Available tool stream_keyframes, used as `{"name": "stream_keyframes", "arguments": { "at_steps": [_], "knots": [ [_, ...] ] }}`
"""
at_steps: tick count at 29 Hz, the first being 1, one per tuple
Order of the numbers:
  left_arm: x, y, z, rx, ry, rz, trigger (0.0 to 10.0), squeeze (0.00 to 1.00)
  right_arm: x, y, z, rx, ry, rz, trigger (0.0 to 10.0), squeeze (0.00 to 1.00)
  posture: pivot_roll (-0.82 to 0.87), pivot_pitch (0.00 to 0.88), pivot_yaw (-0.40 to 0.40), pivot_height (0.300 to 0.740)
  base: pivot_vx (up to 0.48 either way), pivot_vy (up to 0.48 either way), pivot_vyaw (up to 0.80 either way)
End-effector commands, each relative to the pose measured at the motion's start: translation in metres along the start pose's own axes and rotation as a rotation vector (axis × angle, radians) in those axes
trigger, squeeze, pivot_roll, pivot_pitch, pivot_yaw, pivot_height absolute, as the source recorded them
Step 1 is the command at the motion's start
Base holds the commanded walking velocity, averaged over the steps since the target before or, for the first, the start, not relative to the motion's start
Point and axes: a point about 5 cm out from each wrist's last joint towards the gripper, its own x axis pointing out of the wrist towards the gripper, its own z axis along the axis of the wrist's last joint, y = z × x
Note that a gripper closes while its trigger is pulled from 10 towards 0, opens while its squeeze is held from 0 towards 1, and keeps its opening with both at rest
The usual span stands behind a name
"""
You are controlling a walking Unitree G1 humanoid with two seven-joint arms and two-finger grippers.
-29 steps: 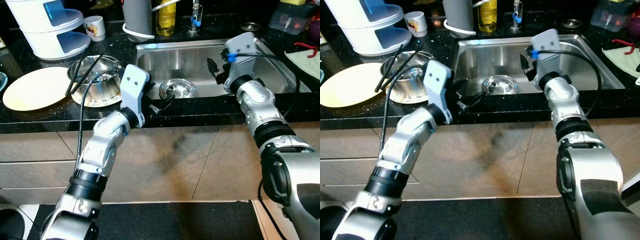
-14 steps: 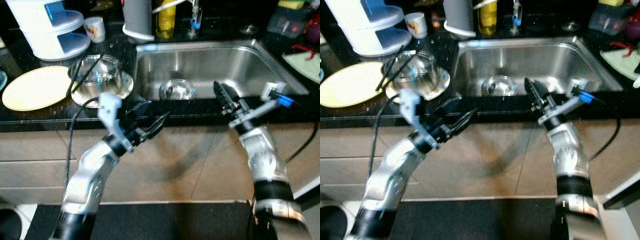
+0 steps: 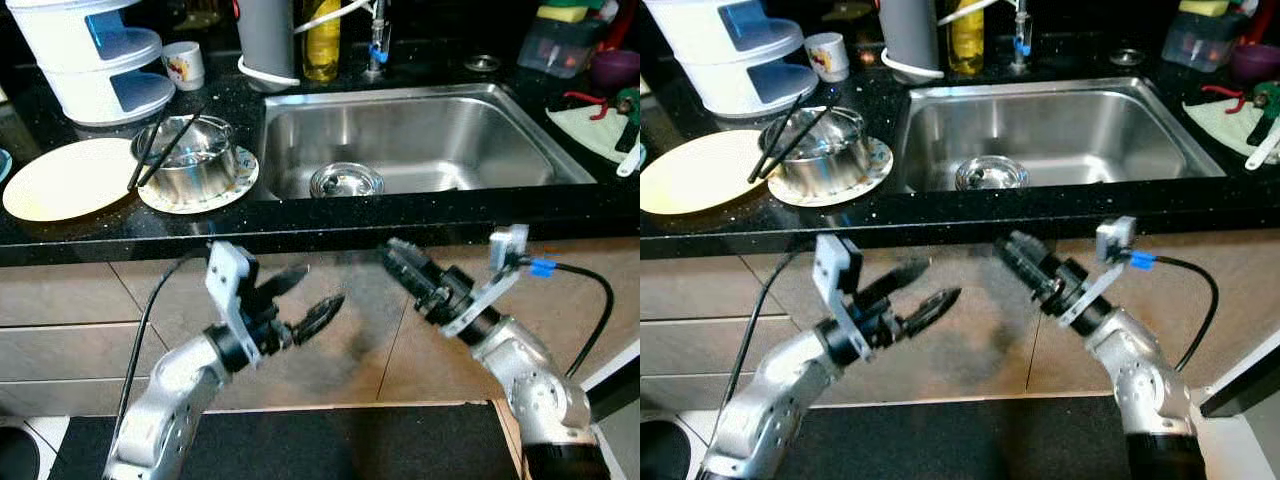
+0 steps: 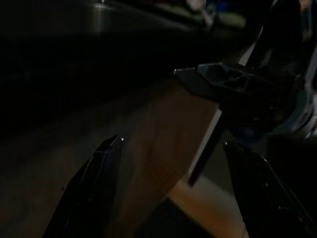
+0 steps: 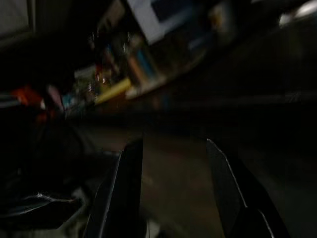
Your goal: Kitchen organization
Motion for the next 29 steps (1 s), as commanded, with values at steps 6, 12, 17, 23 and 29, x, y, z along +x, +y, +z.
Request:
{"name": "stream_keyframes", "arguments": {
  "at_steps": [6, 12, 17, 23, 29],
  "knots": [
    [-0.026, 0.032, -0.048, 0.138, 0.399, 0.299, 10.0, 0.0, -0.007, -0.017, -0.04, -0.16, 0.369, -0.204, 10.0, 0.0, -0.09, 0.214, 0.021, 0.74, 0.0, 0.0, 0.0],
    [-0.056, 0.044, -0.082, 0.177, 0.584, 0.508, 10.0, 0.0, -0.014, -0.029, -0.073, -0.228, 0.507, -0.47, 10.0, 0.0, -0.09, 0.216, 0.026, 0.74, 0.0, 0.0, 0.0],
    [-0.076, 0.031, -0.115, 0.089, 0.601, 0.628, 10.0, 0.0, -0.019, -0.016, -0.117, -0.309, 0.641, -0.567, 10.0, 0.0, -0.1, 0.217, 0.019, 0.74, 0.0, 0.0, 0.0],
    [-0.078, 0.017, -0.135, 0.057, 0.645, 0.635, 10.0, 0.0, -0.031, -0.012, -0.133, -0.295, 0.6, -0.747, 10.0, 0.0, -0.09, 0.217, 0.02, 0.74, 0.0, 0.0, 0.0],
    [-0.078, 0.015, -0.144, 0.056, 0.673, 0.643, 10.0, 0.0, -0.024, 0.009, -0.148, -0.275, 0.629, -0.712, 10.0, 0.0, -0.12, 0.21, 0.028, 0.74, 0.0, 0.0, 0.0]
  ]
}}
